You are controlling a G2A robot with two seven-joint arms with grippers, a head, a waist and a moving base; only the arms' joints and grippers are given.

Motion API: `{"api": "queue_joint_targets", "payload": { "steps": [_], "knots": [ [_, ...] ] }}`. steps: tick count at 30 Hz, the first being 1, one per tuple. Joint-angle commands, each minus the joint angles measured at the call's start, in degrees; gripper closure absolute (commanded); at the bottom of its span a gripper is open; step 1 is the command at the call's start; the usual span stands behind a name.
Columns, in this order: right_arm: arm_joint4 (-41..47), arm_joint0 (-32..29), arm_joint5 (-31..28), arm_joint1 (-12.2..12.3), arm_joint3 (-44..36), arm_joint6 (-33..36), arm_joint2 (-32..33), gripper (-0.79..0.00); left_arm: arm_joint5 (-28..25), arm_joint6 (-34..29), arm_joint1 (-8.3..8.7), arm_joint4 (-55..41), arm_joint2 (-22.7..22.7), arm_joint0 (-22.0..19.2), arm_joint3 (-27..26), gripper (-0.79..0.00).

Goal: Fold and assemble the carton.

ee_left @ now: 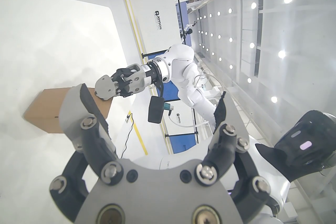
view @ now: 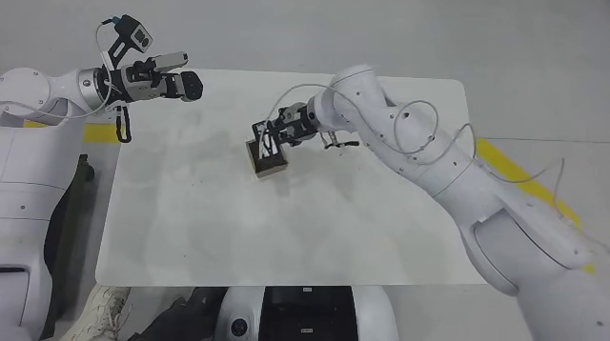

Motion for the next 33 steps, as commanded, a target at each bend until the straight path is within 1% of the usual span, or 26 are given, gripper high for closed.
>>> {"api": "queue_joint_targets", "payload": {
  "steps": [1,5,8,15,16,18,20,22,24,28,33],
  "knots": [
    [1.97,-0.79,-0.02,0.3,-0.28,0.28,1.32,0.0,0.0,0.0,0.0,0.0,0.0,0.0,0.0,-0.785],
    [8.16,-4.04,2.69,1.17,-2.22,3.79,5.22,0.0,0.0,0.0,0.0,0.0,0.0,0.0,0.0,-0.785],
    [14.7,-7.66,5.12,1.99,-4.77,6.74,8.57,0.0,0.0,0.0,0.0,0.0,0.0,0.0,0.0,-0.785],
    [29.38,-17.2,9.23,4.35,-13.78,14.58,15.71,0.0,0.0,0.0,0.0,0.0,0.0,0.0,0.0,-0.785],
    [31.29,-18.54,8.86,4.7,-15.22,15.29,16.49,0.0,0.0,0.0,0.0,0.0,0.0,0.0,0.0,-0.785],
    [32.62,-21.09,9.66,5.45,-17.74,17.18,18.01,0.0,0.0,0.0,0.0,0.0,0.0,0.0,0.0,-0.785],
    [34.79,-23.79,10.14,5.98,-19.78,17.41,19.17,0.0,0.0,0.0,0.0,0.0,0.0,0.0,0.0,-0.785],
    [36.39,-27.16,11.07,6.78,-22.24,17.01,21.24,0.0,0.46,1.78,-0.06,0.47,0.04,0.72,-1.07,-0.785],
    [37.44,-30.14,12.2,7.39,-23.8,15.32,23.23,0.0,0.74,2.19,-0.09,0.69,-0.11,0.96,-1.6,-0.785],
    [40.64,-34.81,11.84,8.25,-24.38,11.39,26.13,0.0,0.23,1.53,-0.25,0.71,-0.11,0.66,-1.75,-0.785],
    [40.64,-34.81,11.84,8.25,-24.38,11.39,26.13,0.0,-1.01,-0.16,-0.55,0.2,0.32,-0.29,-1.04,-0.785]
  ]
}}
